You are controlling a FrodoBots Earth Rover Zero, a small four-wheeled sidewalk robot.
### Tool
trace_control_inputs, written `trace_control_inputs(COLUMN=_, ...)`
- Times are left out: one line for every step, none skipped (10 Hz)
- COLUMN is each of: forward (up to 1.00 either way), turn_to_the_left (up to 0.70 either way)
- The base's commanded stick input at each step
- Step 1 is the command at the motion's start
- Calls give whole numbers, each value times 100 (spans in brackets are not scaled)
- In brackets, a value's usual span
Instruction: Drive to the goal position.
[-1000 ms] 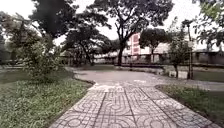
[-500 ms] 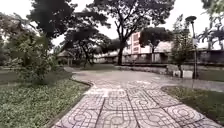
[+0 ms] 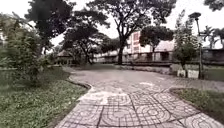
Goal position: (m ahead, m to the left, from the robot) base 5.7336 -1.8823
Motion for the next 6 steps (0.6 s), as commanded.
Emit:
trace_control_inputs(forward=70, turn_to_the_left=0)
trace_control_inputs(forward=70, turn_to_the_left=0)
trace_control_inputs(forward=70, turn_to_the_left=0)
trace_control_inputs(forward=70, turn_to_the_left=0)
trace_control_inputs(forward=70, turn_to_the_left=0)
trace_control_inputs(forward=70, turn_to_the_left=0)
